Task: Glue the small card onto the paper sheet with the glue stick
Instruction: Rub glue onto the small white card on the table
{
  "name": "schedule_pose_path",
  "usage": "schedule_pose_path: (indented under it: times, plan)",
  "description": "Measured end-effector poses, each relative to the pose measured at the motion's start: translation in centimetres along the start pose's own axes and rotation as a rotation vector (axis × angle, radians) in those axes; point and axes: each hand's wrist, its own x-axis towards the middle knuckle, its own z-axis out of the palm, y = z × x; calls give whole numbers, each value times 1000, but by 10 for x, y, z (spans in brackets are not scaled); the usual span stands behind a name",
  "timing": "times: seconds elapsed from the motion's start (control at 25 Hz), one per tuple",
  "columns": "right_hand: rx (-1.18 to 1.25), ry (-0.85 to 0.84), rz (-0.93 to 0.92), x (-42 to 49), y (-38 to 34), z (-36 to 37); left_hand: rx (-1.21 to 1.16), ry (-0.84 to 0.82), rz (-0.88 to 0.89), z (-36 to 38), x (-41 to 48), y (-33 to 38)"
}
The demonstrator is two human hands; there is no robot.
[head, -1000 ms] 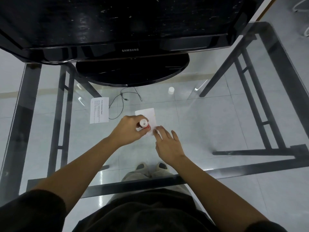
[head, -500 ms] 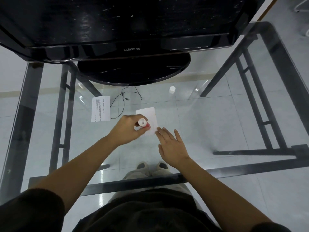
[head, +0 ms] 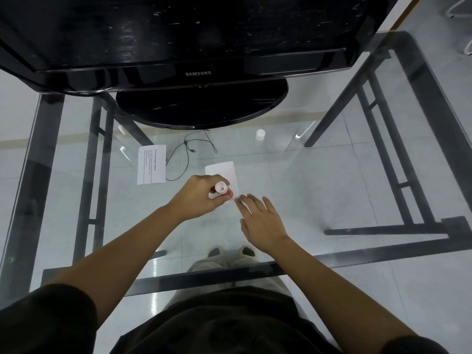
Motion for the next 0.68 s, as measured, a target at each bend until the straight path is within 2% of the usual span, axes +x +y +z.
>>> schedule_pose_path:
  times: [0.24,0.44,0.68]
  plan:
    - [18,20,-9,0,2,1,24,123,-78,-7,26,-3]
    - [63,19,-9,0,0,1,46,5,17,4,19,3]
    - [58,3,0,-1,-1,-3,54,24,-61,-7,52,-2]
